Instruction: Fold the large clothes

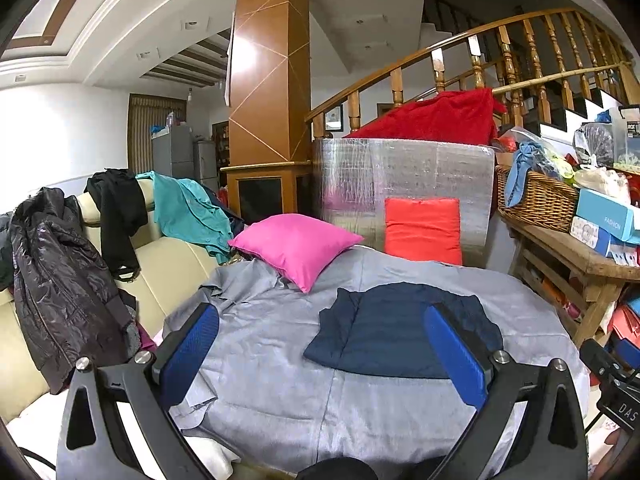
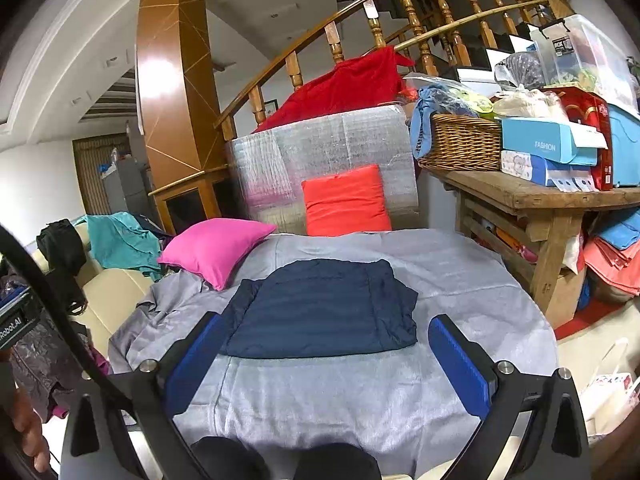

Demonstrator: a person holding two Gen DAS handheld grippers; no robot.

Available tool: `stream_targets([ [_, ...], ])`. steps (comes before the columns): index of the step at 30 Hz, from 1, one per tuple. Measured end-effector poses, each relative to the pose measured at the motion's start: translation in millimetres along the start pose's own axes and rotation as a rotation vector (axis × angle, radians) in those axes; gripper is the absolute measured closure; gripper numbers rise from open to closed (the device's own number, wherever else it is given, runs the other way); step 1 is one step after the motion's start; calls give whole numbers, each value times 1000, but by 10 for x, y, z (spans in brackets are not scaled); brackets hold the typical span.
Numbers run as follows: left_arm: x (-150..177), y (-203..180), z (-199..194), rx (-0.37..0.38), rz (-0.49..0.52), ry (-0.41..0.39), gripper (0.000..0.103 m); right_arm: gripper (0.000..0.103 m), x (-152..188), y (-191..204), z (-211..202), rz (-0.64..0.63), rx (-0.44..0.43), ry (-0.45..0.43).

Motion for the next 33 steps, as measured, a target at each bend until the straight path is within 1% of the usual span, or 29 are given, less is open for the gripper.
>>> stream_targets([
  [15, 15, 62, 6, -8, -5, -6, 1, 0, 6, 57, -3, -15, -4, 2],
  [33, 35, 182, -4, -11, -27, -5, 1, 0, -56, 215, -63, -51, -10, -24],
])
Point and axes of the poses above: each gripper's, at about its wrist camera, not at the fingertips, and z roughly the way its jaws point, y to its left, x to its underside, the point moved 8 cm from there along z, roughly the way its jaws point, and after that the axes turned 10 degrees about -y, right-handed, at the moved point
